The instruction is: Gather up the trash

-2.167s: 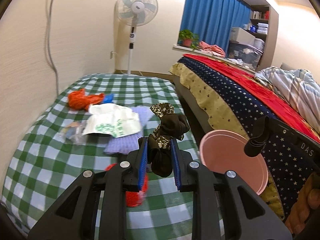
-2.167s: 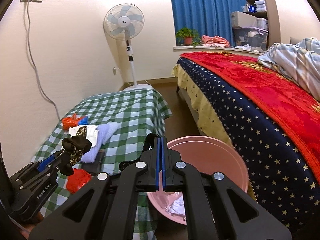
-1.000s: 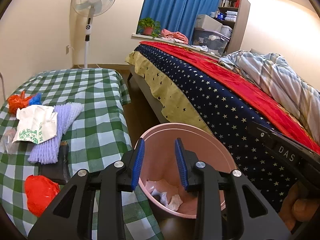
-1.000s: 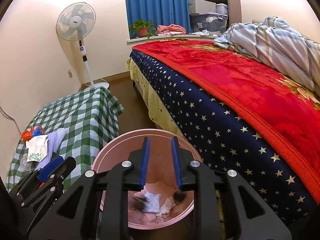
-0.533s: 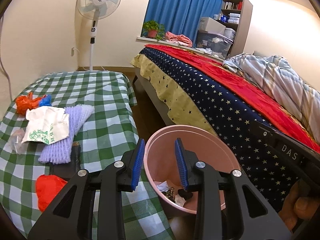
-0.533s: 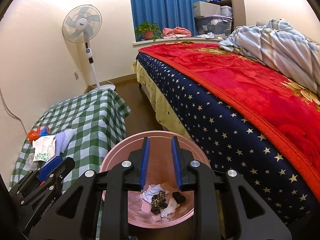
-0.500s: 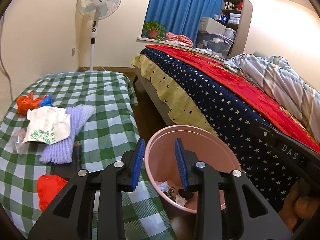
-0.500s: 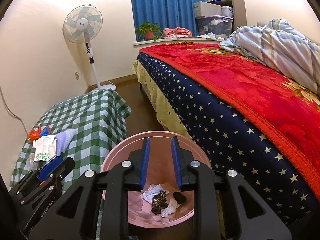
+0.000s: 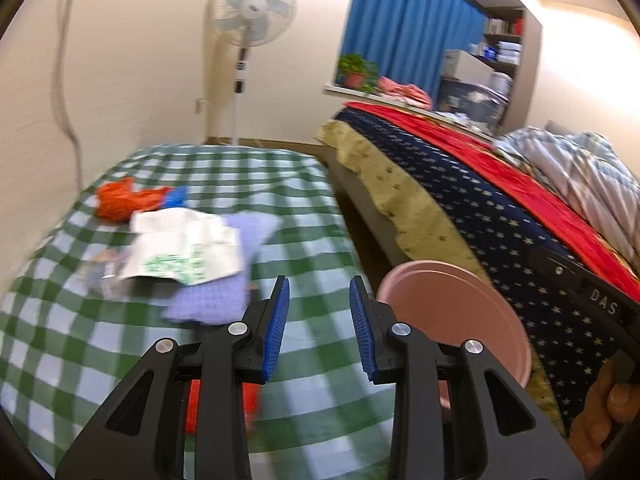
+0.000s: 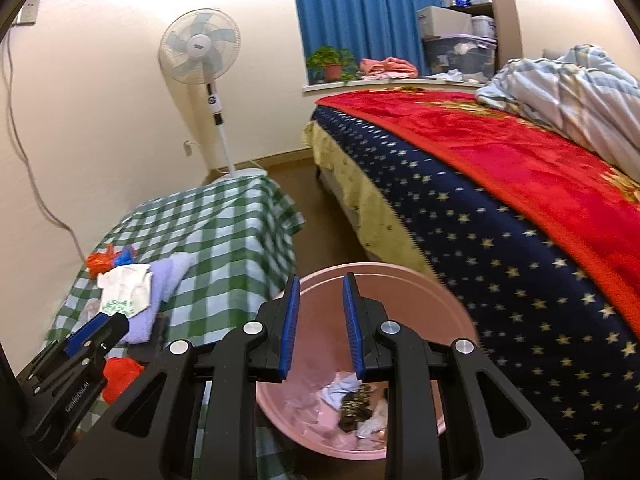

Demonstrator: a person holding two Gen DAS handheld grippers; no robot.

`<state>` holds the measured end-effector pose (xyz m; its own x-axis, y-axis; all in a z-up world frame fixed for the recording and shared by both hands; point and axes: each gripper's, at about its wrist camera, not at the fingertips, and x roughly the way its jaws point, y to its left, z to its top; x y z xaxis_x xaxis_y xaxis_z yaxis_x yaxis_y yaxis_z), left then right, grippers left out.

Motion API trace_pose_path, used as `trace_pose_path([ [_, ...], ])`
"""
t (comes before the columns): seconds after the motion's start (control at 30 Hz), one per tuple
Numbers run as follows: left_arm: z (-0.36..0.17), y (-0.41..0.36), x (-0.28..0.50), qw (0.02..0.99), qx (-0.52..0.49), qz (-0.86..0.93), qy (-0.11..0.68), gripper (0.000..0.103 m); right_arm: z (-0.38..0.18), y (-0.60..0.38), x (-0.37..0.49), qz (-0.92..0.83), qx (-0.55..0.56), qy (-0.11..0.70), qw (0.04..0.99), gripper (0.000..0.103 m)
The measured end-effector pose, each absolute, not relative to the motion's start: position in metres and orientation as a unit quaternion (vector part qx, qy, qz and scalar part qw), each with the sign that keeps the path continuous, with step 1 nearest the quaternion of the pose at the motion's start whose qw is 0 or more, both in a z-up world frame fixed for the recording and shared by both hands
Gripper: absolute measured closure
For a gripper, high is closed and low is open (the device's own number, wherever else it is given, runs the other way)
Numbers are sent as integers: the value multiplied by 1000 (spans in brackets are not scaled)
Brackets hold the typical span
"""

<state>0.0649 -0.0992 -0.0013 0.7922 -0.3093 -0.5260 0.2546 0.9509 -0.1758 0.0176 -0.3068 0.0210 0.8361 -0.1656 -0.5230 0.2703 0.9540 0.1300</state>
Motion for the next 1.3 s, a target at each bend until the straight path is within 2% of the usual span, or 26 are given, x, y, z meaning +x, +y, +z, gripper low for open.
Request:
trace_pose_path([
  [0.67,-21,4,81,951,-70,7,300,72,-19,-223,81,27,124,305,944,80],
  [1.3,-43,27,123,941,-77,50,327,71,-61,-169,139,128,145,354,915,80],
])
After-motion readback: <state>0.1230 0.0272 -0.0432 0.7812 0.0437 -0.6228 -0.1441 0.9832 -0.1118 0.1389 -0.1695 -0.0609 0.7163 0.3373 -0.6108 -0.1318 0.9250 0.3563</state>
